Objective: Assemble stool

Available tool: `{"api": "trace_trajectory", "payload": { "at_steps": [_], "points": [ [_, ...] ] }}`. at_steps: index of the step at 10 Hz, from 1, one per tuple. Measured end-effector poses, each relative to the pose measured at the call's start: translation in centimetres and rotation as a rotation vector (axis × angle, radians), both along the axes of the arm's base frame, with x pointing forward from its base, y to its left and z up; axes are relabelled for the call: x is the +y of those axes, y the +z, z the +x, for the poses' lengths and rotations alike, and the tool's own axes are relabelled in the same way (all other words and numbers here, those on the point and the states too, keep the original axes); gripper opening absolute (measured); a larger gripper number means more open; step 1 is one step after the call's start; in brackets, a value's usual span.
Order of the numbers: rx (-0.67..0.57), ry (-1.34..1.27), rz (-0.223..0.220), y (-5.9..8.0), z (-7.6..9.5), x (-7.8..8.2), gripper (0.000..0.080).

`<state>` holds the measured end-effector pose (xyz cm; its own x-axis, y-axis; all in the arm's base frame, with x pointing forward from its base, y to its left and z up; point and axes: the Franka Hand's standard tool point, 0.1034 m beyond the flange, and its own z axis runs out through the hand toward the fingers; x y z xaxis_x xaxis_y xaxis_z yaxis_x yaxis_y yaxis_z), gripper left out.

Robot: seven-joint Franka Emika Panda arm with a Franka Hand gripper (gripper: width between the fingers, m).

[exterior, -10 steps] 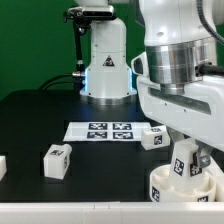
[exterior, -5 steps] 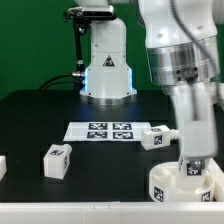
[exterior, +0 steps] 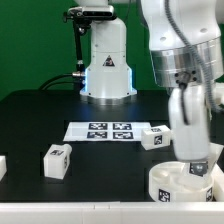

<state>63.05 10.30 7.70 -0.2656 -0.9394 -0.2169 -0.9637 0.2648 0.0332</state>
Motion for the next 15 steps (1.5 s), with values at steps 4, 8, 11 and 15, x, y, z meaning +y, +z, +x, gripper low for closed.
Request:
{"api": "trace_trajectory", "payload": {
  "at_steps": [4, 8, 11, 15],
  "points": [
    [-0.128, 0.502, -0.011, 1.5, 0.9, 0.1, 0.0648],
    [-0.244, 1.038, -0.079, 2.0, 1.0, 0.5, 0.0649],
    [-0.298, 1.387, -0.11, 1.8, 1.0, 0.3, 0.0649],
    [-0.367, 1.989, -0.167, 1.3, 0.7, 0.4, 0.0649]
  ]
}}
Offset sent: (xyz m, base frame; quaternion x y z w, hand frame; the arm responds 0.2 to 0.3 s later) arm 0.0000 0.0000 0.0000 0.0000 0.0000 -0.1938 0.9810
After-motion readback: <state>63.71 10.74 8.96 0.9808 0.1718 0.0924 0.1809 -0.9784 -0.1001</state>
